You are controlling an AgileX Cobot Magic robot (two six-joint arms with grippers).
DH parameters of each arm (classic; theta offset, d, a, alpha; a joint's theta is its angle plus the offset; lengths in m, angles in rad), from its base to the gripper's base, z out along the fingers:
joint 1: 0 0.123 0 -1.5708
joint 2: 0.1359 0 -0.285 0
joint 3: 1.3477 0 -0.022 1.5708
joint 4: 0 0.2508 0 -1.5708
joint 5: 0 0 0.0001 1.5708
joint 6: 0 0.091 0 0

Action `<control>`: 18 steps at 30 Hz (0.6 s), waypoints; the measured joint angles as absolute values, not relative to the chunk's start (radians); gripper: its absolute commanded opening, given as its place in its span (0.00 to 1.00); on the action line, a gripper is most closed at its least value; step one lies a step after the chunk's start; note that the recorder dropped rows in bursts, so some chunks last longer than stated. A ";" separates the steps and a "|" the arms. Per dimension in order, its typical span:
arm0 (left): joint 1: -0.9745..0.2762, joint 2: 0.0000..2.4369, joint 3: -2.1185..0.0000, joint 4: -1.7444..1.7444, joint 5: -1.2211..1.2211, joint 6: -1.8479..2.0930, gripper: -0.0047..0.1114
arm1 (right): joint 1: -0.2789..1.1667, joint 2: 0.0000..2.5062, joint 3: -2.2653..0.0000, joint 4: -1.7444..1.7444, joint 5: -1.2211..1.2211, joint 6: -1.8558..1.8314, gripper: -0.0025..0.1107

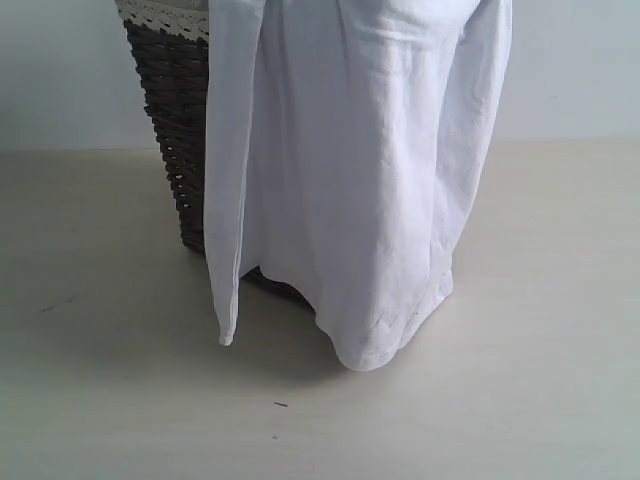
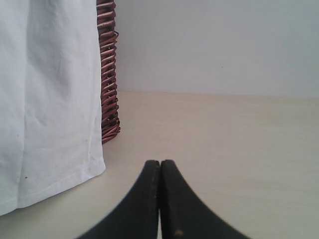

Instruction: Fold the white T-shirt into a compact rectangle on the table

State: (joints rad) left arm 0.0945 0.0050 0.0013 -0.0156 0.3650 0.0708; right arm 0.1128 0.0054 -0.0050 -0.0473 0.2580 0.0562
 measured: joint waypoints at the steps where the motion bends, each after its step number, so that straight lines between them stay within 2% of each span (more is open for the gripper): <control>1: 0.094 0.005 0.001 -0.016 0.365 0.071 0.04 | 0.113 0.005 -0.005 -0.047 0.258 0.056 0.02; 7: 0.094 0.005 0.001 -0.016 0.365 0.071 0.04 | 0.113 0.005 -0.005 -0.051 0.212 0.054 0.02; 18: 0.094 0.005 0.001 -0.016 0.365 0.071 0.04 | 0.113 0.005 -0.005 0.000 -0.134 0.059 0.02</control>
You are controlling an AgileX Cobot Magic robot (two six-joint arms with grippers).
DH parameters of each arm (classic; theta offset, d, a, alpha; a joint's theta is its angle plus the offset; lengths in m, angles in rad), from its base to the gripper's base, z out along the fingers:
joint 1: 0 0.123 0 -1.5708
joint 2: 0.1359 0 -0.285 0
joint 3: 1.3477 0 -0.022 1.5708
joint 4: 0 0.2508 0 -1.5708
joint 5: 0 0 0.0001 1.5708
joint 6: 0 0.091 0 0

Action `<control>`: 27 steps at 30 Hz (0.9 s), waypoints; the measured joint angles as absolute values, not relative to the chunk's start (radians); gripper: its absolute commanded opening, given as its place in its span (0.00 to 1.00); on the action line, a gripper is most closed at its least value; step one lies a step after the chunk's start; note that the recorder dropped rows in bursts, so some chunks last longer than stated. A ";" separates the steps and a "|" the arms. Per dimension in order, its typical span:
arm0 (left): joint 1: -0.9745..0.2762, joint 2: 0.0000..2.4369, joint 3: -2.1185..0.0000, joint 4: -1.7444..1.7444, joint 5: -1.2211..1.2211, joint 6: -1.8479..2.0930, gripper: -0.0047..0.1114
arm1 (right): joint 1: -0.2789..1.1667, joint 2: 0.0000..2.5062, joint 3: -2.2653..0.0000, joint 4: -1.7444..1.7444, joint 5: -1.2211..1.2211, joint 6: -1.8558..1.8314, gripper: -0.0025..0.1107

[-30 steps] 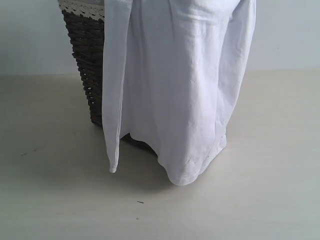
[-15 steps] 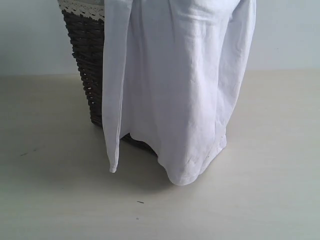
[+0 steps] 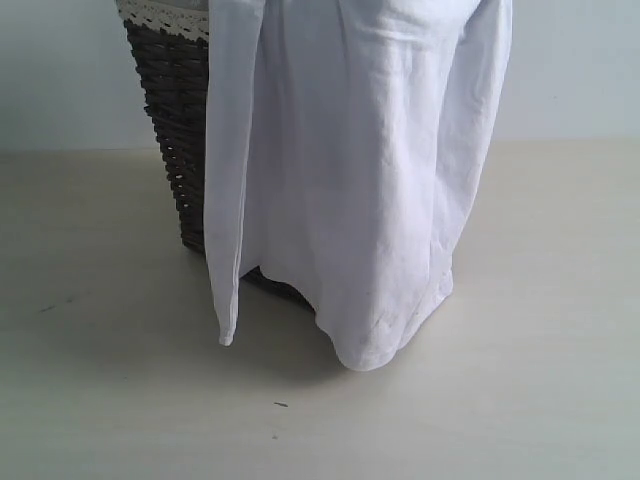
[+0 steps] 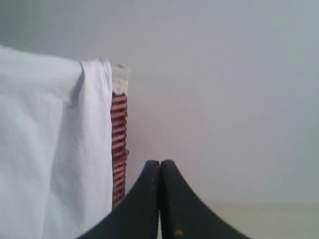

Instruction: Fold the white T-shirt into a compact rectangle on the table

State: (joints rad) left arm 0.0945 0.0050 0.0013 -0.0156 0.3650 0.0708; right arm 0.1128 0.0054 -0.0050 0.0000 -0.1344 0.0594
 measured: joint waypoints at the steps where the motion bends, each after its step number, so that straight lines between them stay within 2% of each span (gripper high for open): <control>1: 0.094 0.005 0.001 -0.016 0.365 0.071 0.04 | 0.113 0.005 -0.005 0.011 -0.170 0.078 0.02; 7: 0.094 0.005 0.001 -0.016 0.365 0.071 0.04 | 0.113 0.005 -0.007 -0.031 -0.258 0.399 0.03; 10: 0.094 0.005 0.001 -0.016 0.365 0.071 0.04 | 0.115 0.005 -0.057 -0.145 -0.247 0.519 0.10; 11: 0.094 0.005 0.001 -0.016 0.365 0.071 0.04 | 0.115 0.005 -0.085 -0.191 -0.244 0.560 0.14; 12: 0.094 0.005 0.001 -0.016 0.365 0.071 0.04 | 0.115 0.008 -0.110 -0.230 -0.241 0.593 0.26; 13: 0.094 0.005 0.001 -0.016 0.365 0.071 0.04 | 0.115 0.040 -0.178 -0.335 -0.241 0.684 0.31; 14: 0.094 0.005 0.001 -0.016 0.365 0.071 0.04 | 0.115 0.058 -0.213 -0.400 -0.241 0.722 0.45; 15: 0.094 0.005 0.001 -0.016 0.365 0.071 0.04 | 0.115 0.115 -0.289 -0.556 -0.241 0.824 0.51; 16: 0.094 0.005 0.001 -0.016 0.365 0.071 0.04 | 0.115 0.147 -0.320 -0.624 -0.241 0.884 0.60; 17: 0.094 0.005 0.001 -0.016 0.365 0.071 0.04 | 0.115 0.217 -0.404 -0.824 -0.241 1.028 0.63; 18: 0.094 0.005 0.001 -0.016 0.365 0.071 0.04 | 0.115 0.254 -0.448 -0.939 -0.243 1.117 0.64; 20: 0.094 0.005 0.001 -0.016 0.365 0.071 0.04 | 0.115 0.437 -0.640 -1.530 -0.264 1.607 0.64; 21: 0.094 0.005 0.001 -0.016 0.365 0.071 0.04 | 0.115 0.557 -0.724 -1.679 -0.266 1.747 0.64; 23: 0.094 0.005 0.001 -0.016 0.365 0.071 0.04 | 0.115 0.748 -0.795 -1.735 -0.208 1.790 0.61; 27: 0.094 0.005 0.001 -0.016 0.365 0.071 0.04 | 0.115 0.884 -0.799 -1.707 0.192 1.617 0.60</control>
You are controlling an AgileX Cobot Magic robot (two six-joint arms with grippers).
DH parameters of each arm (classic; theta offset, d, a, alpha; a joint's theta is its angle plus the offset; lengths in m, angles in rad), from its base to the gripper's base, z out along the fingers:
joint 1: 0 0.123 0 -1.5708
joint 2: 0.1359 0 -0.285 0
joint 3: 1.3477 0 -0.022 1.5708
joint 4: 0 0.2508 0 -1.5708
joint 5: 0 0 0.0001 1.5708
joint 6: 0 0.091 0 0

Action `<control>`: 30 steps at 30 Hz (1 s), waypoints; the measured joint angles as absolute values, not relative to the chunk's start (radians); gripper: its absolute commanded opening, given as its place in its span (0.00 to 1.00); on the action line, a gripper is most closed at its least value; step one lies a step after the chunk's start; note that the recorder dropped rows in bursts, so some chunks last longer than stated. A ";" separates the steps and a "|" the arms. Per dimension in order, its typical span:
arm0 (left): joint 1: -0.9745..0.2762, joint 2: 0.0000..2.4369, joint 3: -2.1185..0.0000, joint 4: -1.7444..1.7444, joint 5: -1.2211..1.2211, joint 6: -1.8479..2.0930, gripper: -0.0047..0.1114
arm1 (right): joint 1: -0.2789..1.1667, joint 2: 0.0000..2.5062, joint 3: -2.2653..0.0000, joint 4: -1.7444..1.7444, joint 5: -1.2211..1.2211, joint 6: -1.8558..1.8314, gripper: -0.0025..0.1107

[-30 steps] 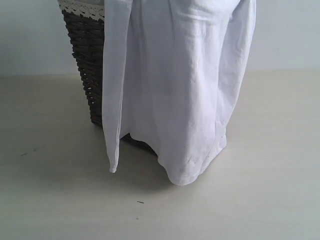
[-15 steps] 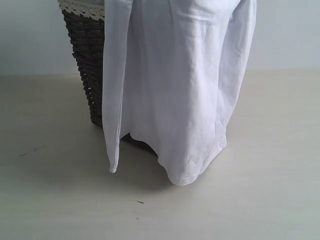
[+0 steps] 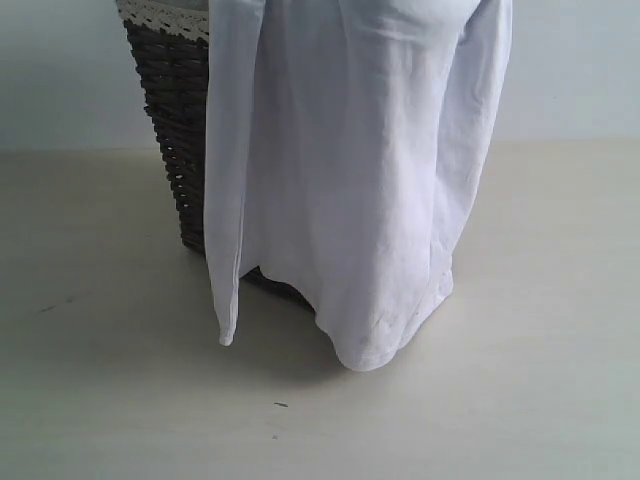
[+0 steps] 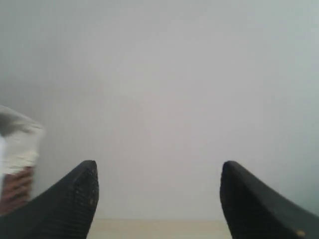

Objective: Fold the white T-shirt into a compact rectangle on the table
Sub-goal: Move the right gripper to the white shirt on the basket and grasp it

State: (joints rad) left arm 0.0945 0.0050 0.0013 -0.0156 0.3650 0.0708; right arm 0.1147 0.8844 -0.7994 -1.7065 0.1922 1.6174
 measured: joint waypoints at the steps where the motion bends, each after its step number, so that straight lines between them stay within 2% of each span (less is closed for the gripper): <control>1: 0.094 0.005 0.001 -0.016 0.365 0.071 0.04 | 0.115 0.901 -0.801 -1.653 0.244 1.552 0.60; 3: 0.094 0.005 0.001 -0.016 0.365 0.071 0.04 | 0.115 0.978 -0.833 -1.341 0.465 1.204 0.60; 5: 0.094 0.005 0.001 -0.016 0.365 0.071 0.04 | 0.115 1.033 -0.878 -1.088 0.547 0.985 0.60; 6: 0.094 0.005 0.001 -0.016 0.365 0.071 0.04 | 0.115 1.083 -0.940 -0.779 0.607 0.719 0.60; 7: 0.094 0.005 0.001 -0.016 0.365 0.071 0.04 | 0.115 1.114 -0.998 -0.470 0.640 0.467 0.60; 12: 0.094 0.005 0.001 -0.016 0.365 0.071 0.04 | 0.115 1.083 -1.039 0.576 0.726 -0.461 0.60; 14: 0.094 0.005 0.001 -0.016 0.365 0.071 0.04 | 0.115 1.051 -1.043 0.841 0.807 -0.686 0.60; 18: 0.094 0.005 0.001 -0.016 0.365 0.071 0.04 | 0.115 1.034 -1.045 0.973 0.981 -0.865 0.60; 22: 0.094 0.005 0.001 -0.016 0.365 0.071 0.04 | 0.123 1.034 -1.045 0.983 0.995 -0.892 0.60; 27: 0.094 0.005 0.001 -0.016 0.365 0.071 0.04 | 0.245 1.034 -1.045 0.976 0.966 -0.903 0.60; 30: 0.094 0.005 0.001 -0.016 0.365 0.071 0.04 | 0.336 1.045 -1.047 0.860 0.883 -0.838 0.60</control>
State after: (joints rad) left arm 0.0945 0.0050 0.0013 -0.0156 0.3650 0.0708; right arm 0.3363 1.0449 -1.0470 0.8602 0.8829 -0.8381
